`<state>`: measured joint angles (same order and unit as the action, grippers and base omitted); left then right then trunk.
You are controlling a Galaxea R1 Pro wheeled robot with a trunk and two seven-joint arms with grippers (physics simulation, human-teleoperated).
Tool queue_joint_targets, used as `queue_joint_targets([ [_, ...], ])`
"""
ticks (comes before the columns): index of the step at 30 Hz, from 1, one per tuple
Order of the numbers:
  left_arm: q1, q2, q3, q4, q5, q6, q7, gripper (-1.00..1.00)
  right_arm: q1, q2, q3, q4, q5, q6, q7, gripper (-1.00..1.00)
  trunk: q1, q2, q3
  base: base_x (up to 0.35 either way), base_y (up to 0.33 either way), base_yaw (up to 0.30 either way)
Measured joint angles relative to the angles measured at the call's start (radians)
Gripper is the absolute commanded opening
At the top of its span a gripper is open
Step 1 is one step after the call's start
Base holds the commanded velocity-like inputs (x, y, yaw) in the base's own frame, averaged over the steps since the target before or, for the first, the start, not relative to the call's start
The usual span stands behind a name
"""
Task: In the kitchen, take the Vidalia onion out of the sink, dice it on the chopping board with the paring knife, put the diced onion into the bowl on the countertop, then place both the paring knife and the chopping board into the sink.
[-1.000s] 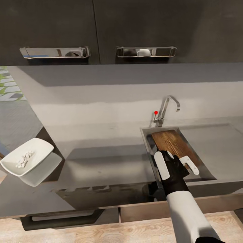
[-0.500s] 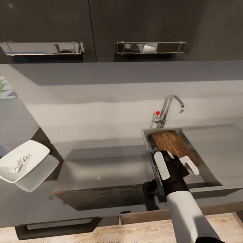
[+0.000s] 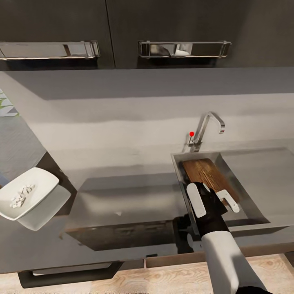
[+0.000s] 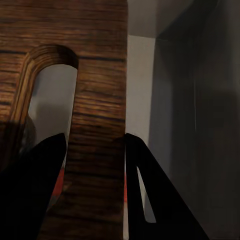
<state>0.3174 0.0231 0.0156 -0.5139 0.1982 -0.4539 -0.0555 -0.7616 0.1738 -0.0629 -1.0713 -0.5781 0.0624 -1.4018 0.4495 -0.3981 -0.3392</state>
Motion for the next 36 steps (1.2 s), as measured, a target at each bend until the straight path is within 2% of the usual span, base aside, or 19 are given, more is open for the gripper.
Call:
queue_joint_targets([
  [27, 0.0, 0.0, 0.0, 0.0, 0.001, 0.0, 0.0, 1.0, 0.0, 0.0, -0.001, 0.0, -0.006, 0.0, 0.0, -1.0, 0.0, 0.0, -0.043, 0.0, 0.0, 0.0],
  [33, 0.0, 0.0, 0.0, 0.0, 0.001, 0.0, 0.0, 1.0, 0.0, 0.0, -0.001, 0.0, -0.009, 0.0, 0.0, -1.0, 0.0, 0.0, -0.046, 0.0, 0.0, 0.0],
  [34, 0.0, 0.0, 0.0, 0.0, 0.001, 0.0, 0.0, 1.0, 0.0, 0.0, -0.001, 0.0, -0.01, 0.0, 0.0, 1.0, 0.0, 0.0, -0.047, 0.0, 0.0, 0.0],
  [36, 0.0, 0.0, 0.0, 0.0, 0.001, 0.0, 0.0, 1.0, 0.0, 0.0, -0.001, 0.0, -0.01, 0.0, 0.0, 1.0, 0.0, 0.0, -0.047, 0.0, 0.0, 0.0],
])
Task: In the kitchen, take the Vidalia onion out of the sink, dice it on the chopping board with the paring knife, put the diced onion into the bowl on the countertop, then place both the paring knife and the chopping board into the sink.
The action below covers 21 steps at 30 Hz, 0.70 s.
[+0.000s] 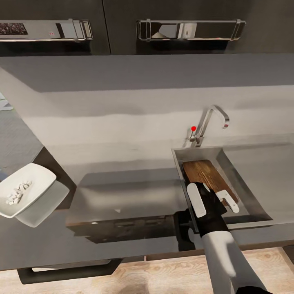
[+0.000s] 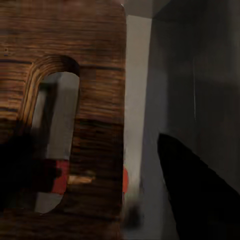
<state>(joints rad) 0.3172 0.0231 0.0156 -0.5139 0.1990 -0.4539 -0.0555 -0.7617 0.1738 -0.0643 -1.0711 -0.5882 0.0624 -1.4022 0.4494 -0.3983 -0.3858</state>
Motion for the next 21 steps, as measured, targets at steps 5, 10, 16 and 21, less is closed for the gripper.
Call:
queue_joint_targets([
  [5, 0.0, 0.0, 0.0, 0.0, 0.001, 0.0, 0.0, 1.0, 0.0, 0.0, 0.0, 0.0, -0.002, 0.0, 0.0, 1.0, 0.0, 0.0, 0.0, 0.0, 0.0, 0.0],
  [10, 0.0, 0.0, 0.0, 0.0, 0.0, 0.0, 0.0, 1.0, 0.0, 0.0, 0.0, 0.0, -0.002, 0.0, -0.001, 1.0, 0.0, 0.0, 0.0, 0.0, 0.0, 0.0],
  [16, 0.0, 0.0, 0.0, 0.0, 0.001, 0.0, 0.0, 1.0, 0.0, 0.0, 0.002, -0.072, 0.003, 0.003, -0.008, 1.0, 0.0, 0.0, 0.0, 0.0, 0.0, 0.0],
  [21, 0.0, 0.0, 0.0, 0.007, 0.001, 0.0, 0.0, 1.0, 0.001, 0.001, 0.142, -0.364, 0.009, 0.162, -0.011, 1.0, 0.0, 0.0, 0.0, -0.008, 0.0, 0.0],
])
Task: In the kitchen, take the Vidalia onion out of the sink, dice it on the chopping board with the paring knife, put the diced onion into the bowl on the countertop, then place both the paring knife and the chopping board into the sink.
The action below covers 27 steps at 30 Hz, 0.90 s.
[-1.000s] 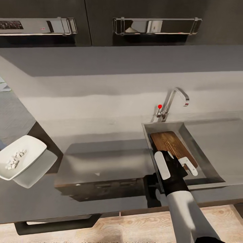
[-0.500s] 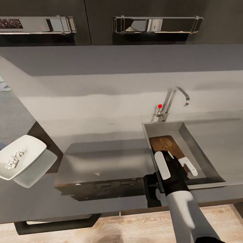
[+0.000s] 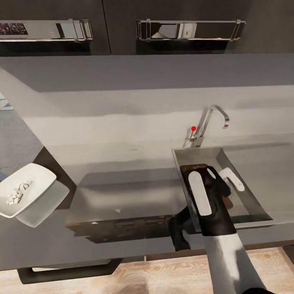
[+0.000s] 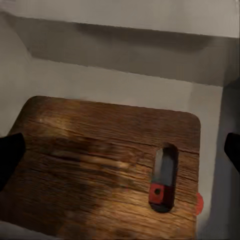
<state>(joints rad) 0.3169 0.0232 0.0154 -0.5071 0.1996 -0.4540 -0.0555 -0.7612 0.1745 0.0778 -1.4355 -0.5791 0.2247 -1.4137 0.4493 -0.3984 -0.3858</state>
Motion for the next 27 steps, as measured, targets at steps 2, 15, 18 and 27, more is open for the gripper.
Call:
queue_joint_targets([
  [2, 0.0, 0.0, 0.0, 0.001, -0.001, 0.0, 0.0, 1.0, 0.0, 0.0, 0.083, -0.061, 0.0, 0.112, 0.001, 1.0, 0.0, 0.0, 0.0, -0.06, 0.0, 0.0],
  [15, 0.0, 0.0, 0.0, 0.003, -0.001, 0.0, 0.0, 1.0, 0.0, 0.0, 0.365, -0.104, -0.006, 0.456, 0.379, 1.0, 0.001, 0.0, 0.0, -0.283, 0.0, 0.0],
  [18, 0.0, 0.0, 0.0, 0.003, -0.001, 0.0, 0.0, 1.0, 0.001, 0.0, 0.369, -0.105, -0.006, 0.47, 0.419, 1.0, 0.001, 0.0, 0.0, -0.335, 0.0, 0.0],
  [27, 0.0, 0.0, 0.0, 0.002, -0.001, 0.0, 0.0, 1.0, 0.001, -0.001, 0.412, -0.13, -0.005, 0.466, 0.432, 1.0, 0.001, 0.0, 0.0, -0.336, 0.0, 0.0],
])
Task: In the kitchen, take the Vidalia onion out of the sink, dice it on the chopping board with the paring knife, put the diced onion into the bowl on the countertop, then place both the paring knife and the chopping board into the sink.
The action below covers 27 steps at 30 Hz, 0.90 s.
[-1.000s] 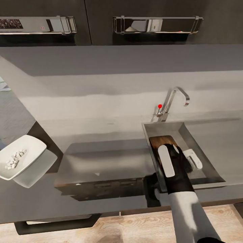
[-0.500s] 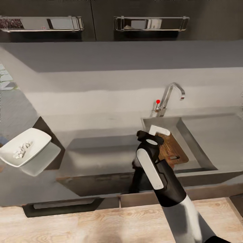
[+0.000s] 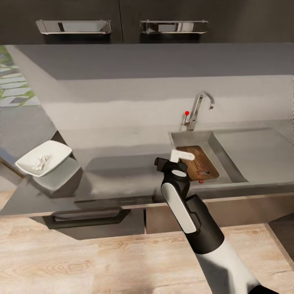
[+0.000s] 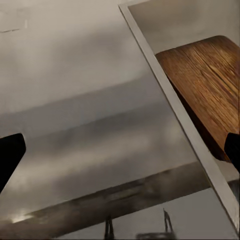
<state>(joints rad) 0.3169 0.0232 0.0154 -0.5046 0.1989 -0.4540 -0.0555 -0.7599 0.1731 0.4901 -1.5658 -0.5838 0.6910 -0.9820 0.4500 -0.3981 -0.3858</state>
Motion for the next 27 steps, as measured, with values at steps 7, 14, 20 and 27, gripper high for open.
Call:
queue_joint_targets([
  [7, 0.0, 0.0, 0.0, 0.0, 0.0, 0.0, 0.0, 1.0, 0.001, -0.008, 0.006, -0.002, 0.001, -0.002, 0.0, 1.0, 0.0, 0.0, 0.0, -0.336, 0.0, 0.0],
  [14, 0.0, 0.0, 0.0, 0.0, 0.0, 0.0, 0.0, 1.0, 0.002, -0.057, 0.052, -0.008, 0.0, -0.039, 0.032, 1.0, 0.0, 0.0, 0.0, -0.336, 0.0, 0.0],
  [20, 0.0, 0.0, 0.0, 0.0, 0.0, 0.0, 0.0, 1.0, 0.012, -0.125, 0.128, -0.013, -0.001, -0.143, 0.045, 1.0, 0.0, 0.0, 0.0, -0.334, 0.0, 0.0],
  [27, 0.0, 0.0, 0.0, 0.0, 0.001, 0.0, 0.001, 1.0, 0.043, -0.217, 0.227, -0.026, -0.004, -0.283, 0.045, 1.0, 0.0, 0.0, 0.0, -0.326, 0.0, 0.0],
])
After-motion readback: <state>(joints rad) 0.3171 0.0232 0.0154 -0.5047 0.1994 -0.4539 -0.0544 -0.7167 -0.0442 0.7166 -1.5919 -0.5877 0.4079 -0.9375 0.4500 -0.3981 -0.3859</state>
